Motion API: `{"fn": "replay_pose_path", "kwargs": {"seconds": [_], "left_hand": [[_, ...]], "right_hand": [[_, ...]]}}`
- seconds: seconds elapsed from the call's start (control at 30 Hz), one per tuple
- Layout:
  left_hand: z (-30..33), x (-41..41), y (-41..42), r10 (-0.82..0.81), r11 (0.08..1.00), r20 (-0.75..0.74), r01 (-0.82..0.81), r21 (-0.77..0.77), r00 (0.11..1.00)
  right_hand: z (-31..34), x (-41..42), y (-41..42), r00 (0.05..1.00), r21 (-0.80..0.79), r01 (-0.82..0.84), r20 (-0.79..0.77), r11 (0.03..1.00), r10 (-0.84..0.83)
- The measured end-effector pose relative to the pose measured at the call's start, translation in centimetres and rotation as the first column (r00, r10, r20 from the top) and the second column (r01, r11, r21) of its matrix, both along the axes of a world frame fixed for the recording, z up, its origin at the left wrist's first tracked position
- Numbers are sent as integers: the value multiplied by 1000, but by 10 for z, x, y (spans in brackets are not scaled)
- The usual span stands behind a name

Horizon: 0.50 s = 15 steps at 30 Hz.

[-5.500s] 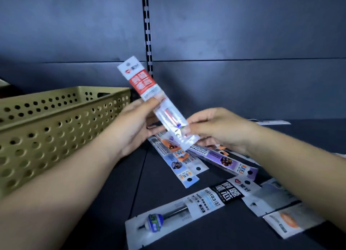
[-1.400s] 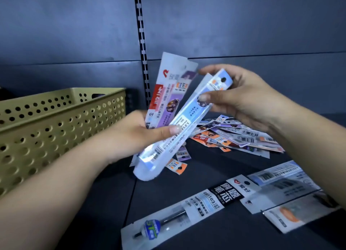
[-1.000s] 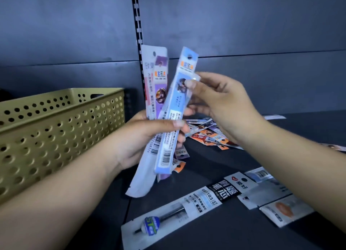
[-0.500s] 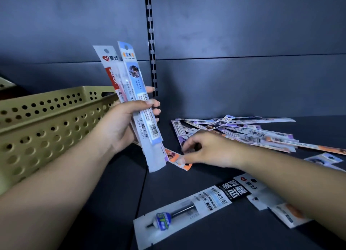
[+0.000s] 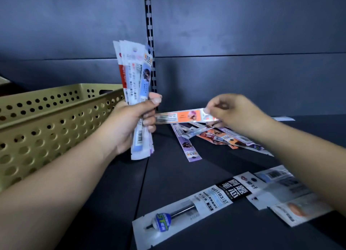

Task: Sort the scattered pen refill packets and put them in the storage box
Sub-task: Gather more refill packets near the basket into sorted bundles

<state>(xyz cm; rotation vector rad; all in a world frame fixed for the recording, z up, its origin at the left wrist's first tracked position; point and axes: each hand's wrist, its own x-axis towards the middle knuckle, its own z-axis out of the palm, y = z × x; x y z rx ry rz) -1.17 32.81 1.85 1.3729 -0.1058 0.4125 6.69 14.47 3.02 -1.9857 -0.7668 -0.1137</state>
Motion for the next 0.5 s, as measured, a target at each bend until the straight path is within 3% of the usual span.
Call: {"fn": "replay_pose_path", "kwargs": {"seconds": [0.07,0.13,0.27,0.33,0.43,0.5], "left_hand": [[2,-1,2,109,991,69,-113,69,992],[8,-4,0,155,979,145,-172,112,977],[22,-12,-2,74,997,214,-74,-6,974],[24,-14,-3,95,993,236,-109,48,967],[18,-15,-4,131,978,186,-157,135,974],[11,-12,-8,62,989,91,-74,132,994]], "right_hand": [[6,-3,-5,997,94,-70,-20,993,73],[14,-6,-12,990,88,-135,46,987,132],[36,-11,-31,965,106,-257,-19,961,260],[41,-14,-37,959,117,-281,-10,953,284],[44,-16,-36,952,194,-302,17,933,304],[42,-18,-32,944,293,-311,-13,904,329]]}}
